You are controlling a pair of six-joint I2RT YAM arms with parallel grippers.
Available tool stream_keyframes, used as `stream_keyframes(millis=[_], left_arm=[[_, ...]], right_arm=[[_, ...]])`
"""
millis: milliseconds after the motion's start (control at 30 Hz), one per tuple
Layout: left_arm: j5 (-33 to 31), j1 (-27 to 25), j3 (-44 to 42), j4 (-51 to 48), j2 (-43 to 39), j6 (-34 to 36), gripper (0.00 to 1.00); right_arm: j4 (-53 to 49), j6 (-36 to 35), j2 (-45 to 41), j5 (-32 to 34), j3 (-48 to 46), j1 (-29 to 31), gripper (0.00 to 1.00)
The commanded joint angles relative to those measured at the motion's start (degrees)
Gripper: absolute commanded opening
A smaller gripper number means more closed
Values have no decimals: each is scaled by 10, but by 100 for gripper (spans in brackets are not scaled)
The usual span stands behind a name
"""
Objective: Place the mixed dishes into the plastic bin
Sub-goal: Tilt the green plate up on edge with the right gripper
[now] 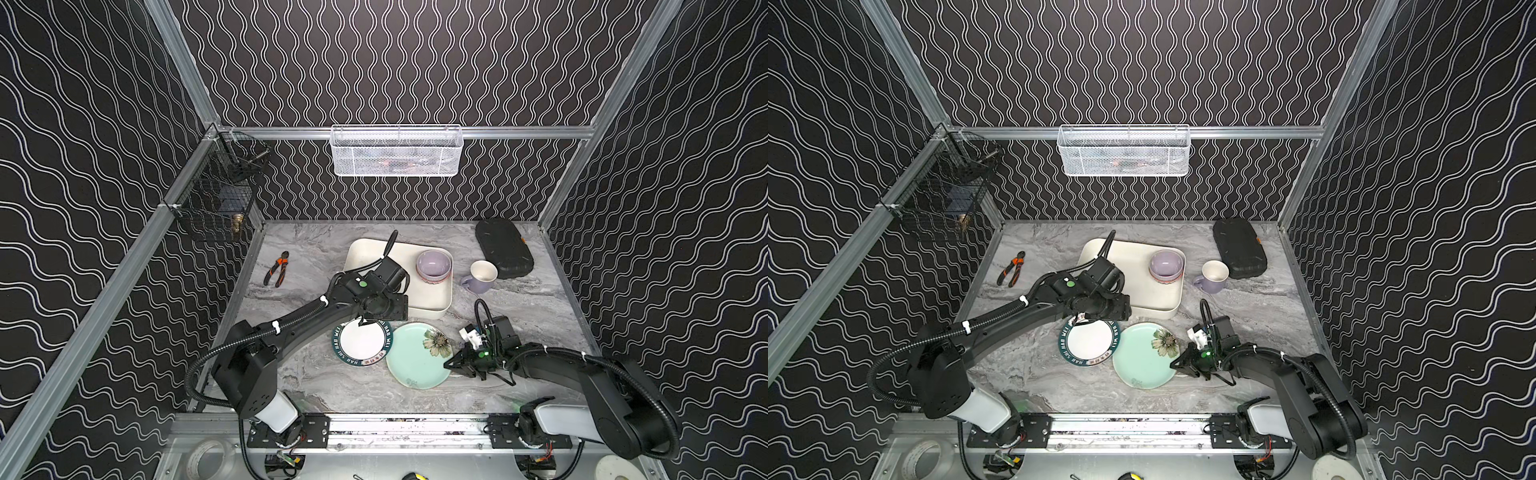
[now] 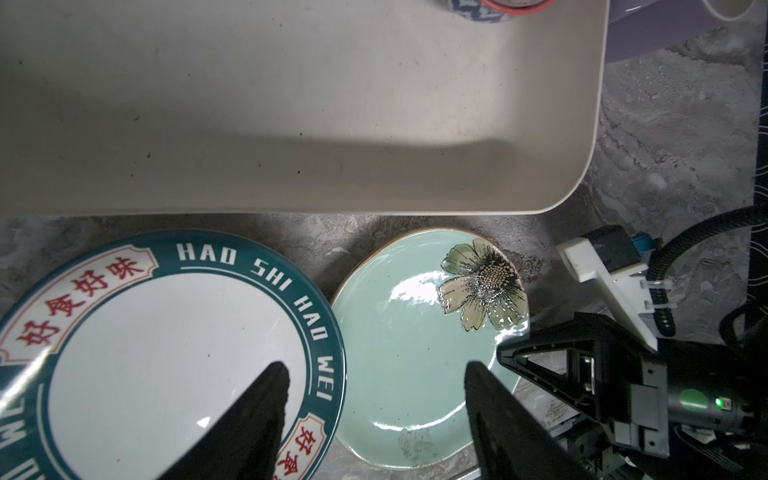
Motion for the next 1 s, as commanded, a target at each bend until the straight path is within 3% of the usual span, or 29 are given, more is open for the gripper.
stream_keyframes(millis=[0,233,467,967], left_arm=[[-4,8,15,-3,2,23,71],[17,57,33,8,-2,46,72],[49,120,28,25,-14,61,72],[54,183,64,23,2,84,74]], right_arm=[[-143,6,-32,142,16,-2,0],[-243,-14,-90,152,84,-5,0],[-293,-44,-95,130,128,-6,0],[-357,-71,-130,89,206,-20,0]])
